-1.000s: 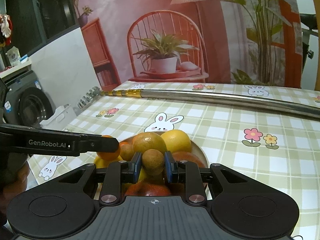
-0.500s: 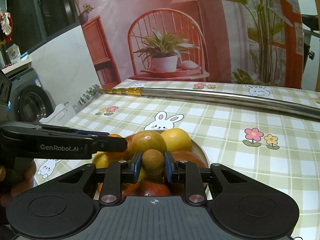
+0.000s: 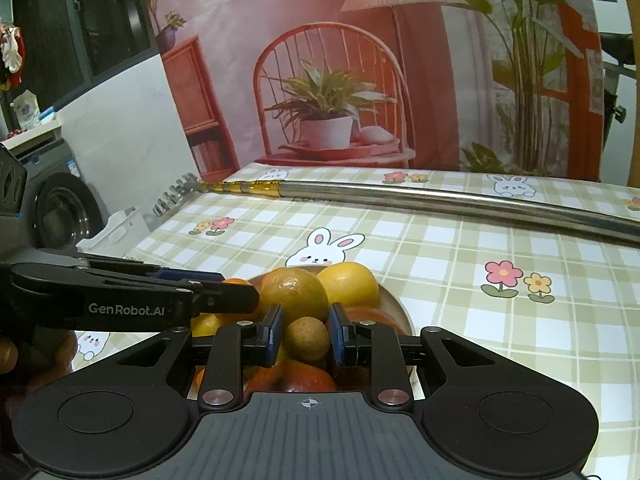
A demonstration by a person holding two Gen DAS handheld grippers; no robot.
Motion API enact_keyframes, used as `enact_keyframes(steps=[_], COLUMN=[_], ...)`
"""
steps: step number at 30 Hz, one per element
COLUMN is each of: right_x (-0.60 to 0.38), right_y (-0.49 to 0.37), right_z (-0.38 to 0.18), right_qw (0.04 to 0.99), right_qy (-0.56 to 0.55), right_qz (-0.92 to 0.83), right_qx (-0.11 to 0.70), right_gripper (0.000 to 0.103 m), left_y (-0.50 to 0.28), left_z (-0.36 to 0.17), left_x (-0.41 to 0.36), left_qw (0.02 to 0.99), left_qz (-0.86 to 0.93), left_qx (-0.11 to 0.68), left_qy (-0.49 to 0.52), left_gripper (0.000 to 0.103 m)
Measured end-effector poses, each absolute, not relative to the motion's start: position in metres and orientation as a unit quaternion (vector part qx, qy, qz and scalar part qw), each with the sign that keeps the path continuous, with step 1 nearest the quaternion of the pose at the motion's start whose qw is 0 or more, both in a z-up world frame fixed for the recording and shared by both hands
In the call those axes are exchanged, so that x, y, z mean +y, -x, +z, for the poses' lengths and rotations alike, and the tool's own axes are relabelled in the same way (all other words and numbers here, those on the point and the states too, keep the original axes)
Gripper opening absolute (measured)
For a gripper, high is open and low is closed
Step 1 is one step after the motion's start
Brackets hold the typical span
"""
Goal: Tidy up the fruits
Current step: 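Open the left tool over the plate while the right tool lowers and releases the kiwi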
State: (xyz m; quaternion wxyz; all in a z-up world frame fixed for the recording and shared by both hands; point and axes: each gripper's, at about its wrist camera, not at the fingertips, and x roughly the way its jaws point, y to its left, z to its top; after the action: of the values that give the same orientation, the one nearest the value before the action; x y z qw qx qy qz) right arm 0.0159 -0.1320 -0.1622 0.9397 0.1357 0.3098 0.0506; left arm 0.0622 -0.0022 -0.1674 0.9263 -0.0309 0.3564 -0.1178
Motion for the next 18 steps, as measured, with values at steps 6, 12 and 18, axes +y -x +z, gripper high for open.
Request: enact_keyframes(steps=[6,12,18], right_x=[-0.135,-0.140,-0.141], right_y=[-0.012,-0.009,-0.005], right_z=[-0.157,-0.153,-0.149], right_qw=[0.943,0.946,0.949], right_qy=[-0.136,-0.140,-0.139], right_qz=[0.035,0.010,0.001], right_qx=[0.300,0.291,0.283], right_gripper=[0.026,0.034,0.050], left_y=[-0.057,-0.050,-0.045], left_z=[-0.164,-0.156,-0.147], left_x=[0.001,0.004,0.008], left_qw=[0.928,0.933,0.937], left_qz=[-0.106,-0.090,-0.081], left_qx=[0.354,0.346,0.337], left_qy=[0.038,0.041,0.041], left_gripper=[0.039,0.057,0.076])
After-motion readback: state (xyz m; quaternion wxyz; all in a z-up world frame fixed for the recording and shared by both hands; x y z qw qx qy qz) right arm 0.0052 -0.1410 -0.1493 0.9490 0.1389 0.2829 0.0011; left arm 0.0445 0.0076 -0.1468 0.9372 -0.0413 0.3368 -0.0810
